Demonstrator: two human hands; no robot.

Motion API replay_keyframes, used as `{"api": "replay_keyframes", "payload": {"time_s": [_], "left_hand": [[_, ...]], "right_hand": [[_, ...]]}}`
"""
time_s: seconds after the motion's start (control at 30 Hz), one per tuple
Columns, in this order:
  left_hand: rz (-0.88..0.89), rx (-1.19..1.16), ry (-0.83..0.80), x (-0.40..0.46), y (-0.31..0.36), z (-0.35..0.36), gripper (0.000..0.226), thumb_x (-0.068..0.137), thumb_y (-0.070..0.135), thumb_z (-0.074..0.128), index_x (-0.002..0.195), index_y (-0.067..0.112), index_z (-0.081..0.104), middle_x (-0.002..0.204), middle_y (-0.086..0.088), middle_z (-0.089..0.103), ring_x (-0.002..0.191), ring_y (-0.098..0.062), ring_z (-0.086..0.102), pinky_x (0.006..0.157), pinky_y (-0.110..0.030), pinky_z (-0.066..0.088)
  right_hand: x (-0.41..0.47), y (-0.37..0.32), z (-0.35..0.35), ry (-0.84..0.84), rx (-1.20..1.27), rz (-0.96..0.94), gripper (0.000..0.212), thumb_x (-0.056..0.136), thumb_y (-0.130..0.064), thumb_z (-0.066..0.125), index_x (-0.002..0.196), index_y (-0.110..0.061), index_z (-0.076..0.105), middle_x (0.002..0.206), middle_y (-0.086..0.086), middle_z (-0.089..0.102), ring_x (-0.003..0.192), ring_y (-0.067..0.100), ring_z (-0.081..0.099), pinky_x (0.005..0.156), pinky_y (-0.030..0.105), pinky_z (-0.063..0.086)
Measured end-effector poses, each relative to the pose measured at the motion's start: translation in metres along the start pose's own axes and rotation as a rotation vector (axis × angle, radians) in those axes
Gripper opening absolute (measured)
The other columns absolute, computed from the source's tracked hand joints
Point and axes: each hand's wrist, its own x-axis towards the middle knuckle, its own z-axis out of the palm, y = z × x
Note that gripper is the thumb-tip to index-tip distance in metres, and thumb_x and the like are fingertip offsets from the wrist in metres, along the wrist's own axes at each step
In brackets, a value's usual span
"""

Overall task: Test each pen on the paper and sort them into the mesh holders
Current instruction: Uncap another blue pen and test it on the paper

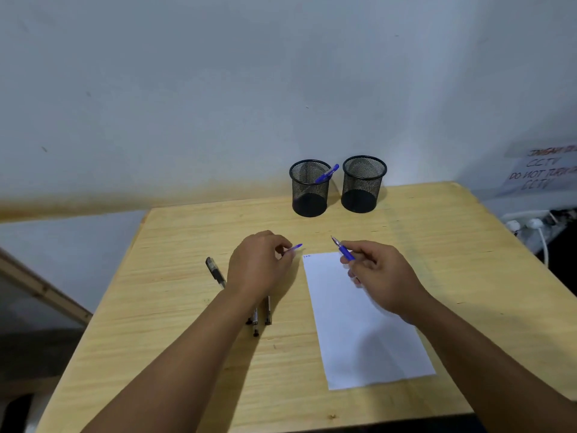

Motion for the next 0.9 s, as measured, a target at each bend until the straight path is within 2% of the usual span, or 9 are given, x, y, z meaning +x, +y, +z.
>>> {"api": "replay_keyframes", "payload": {"time_s": [0.07, 0.2, 0.3, 0.47, 0.57, 0.63, 0.73, 0.83, 0.9], "left_hand": [[-0.068, 0.059, -0.013, 0.002, -0.002, 0.006, 0.013, 0.086, 0.041, 0.062, 0.092, 0.036, 0.073, 0.088, 0.017, 0.066, 0.083, -0.009, 0.059, 0.072, -0.032, 0.049], [-0.101, 0.135, -0.002, 0.005, -0.005, 0.017, 0.016, 0.086, 0.044, 0.061, 0.094, 0.036, 0.072, 0.086, 0.015, 0.066, 0.083, -0.012, 0.060, 0.075, -0.035, 0.042], [-0.097, 0.177, -0.006, 0.006, -0.007, 0.020, 0.021, 0.087, 0.050, 0.063, 0.099, 0.035, 0.072, 0.091, 0.014, 0.068, 0.087, -0.014, 0.060, 0.075, -0.035, 0.034], [-0.012, 0.161, 0.030, -0.010, 0.004, 0.012, 0.025, 0.095, 0.044, 0.052, 0.105, 0.032, 0.072, 0.103, 0.012, 0.068, 0.096, -0.021, 0.058, 0.084, -0.039, 0.042], [0.105, 0.076, 0.045, -0.040, 0.020, 0.009, 0.026, 0.088, 0.034, 0.047, 0.097, 0.030, 0.072, 0.096, 0.010, 0.069, 0.086, -0.020, 0.053, 0.078, -0.038, 0.046], [0.145, 0.067, -0.005, -0.056, 0.024, 0.012, 0.032, 0.089, 0.043, 0.047, 0.108, 0.030, 0.070, 0.106, 0.012, 0.067, 0.095, -0.017, 0.052, 0.085, -0.037, 0.046], [0.177, 0.083, -0.073, -0.069, 0.025, 0.021, 0.051, 0.088, 0.055, 0.049, 0.126, 0.023, 0.063, 0.126, 0.010, 0.062, 0.113, -0.016, 0.048, 0.097, -0.030, 0.041], [0.175, 0.113, -0.109, -0.073, 0.024, 0.029, 0.061, 0.087, 0.058, 0.044, 0.133, 0.020, 0.057, 0.137, 0.008, 0.057, 0.121, -0.018, 0.045, 0.100, -0.028, 0.036], [0.180, 0.142, -0.124, -0.074, 0.022, 0.033, 0.061, 0.087, 0.057, 0.043, 0.132, 0.019, 0.058, 0.137, 0.007, 0.056, 0.121, -0.018, 0.045, 0.100, -0.029, 0.038]], "right_hand": [[-0.001, 0.005, 0.002, 0.001, 0.106, 0.063, 0.033, 0.093, -0.003, 0.061, 0.122, -0.017, 0.068, 0.093, 0.002, 0.075, 0.077, 0.014, 0.072, 0.072, 0.024, 0.059], [-0.004, 0.010, 0.007, 0.087, 0.146, 0.103, 0.030, 0.090, -0.006, 0.068, 0.118, -0.017, 0.071, 0.083, 0.001, 0.077, 0.075, 0.015, 0.076, 0.069, 0.026, 0.061], [-0.004, 0.011, 0.008, 0.107, 0.105, 0.112, 0.027, 0.090, -0.010, 0.070, 0.114, -0.020, 0.074, 0.079, -0.005, 0.078, 0.073, 0.013, 0.076, 0.068, 0.042, 0.064], [-0.006, 0.006, 0.011, 0.123, 0.151, 0.106, 0.017, 0.092, -0.015, 0.067, 0.098, -0.027, 0.077, 0.077, 0.000, 0.076, 0.073, 0.018, 0.076, 0.070, 0.060, 0.060], [-0.002, 0.006, 0.009, 0.126, 0.290, 0.130, 0.017, 0.098, -0.016, 0.058, 0.098, -0.017, 0.075, 0.089, 0.007, 0.077, 0.079, 0.020, 0.076, 0.074, 0.039, 0.063], [0.000, 0.006, 0.008, 0.089, 0.406, 0.143, 0.020, 0.098, -0.008, 0.055, 0.110, -0.008, 0.071, 0.098, 0.007, 0.076, 0.085, 0.019, 0.076, 0.075, 0.026, 0.062], [0.000, 0.008, 0.008, 0.041, 0.306, 0.018, 0.034, 0.094, 0.002, 0.059, 0.117, -0.022, 0.066, 0.101, -0.005, 0.075, 0.093, 0.011, 0.074, 0.081, 0.021, 0.058], [0.000, 0.009, 0.012, 0.121, 0.159, -0.072, 0.037, 0.085, -0.010, 0.075, 0.112, -0.033, 0.069, 0.095, -0.016, 0.077, 0.093, -0.001, 0.071, 0.077, 0.009, 0.053], [0.005, 0.011, 0.014, 0.200, 0.120, -0.094, 0.028, 0.084, -0.016, 0.078, 0.108, -0.032, 0.074, 0.095, -0.015, 0.078, 0.092, 0.003, 0.072, 0.078, 0.014, 0.055]]}}
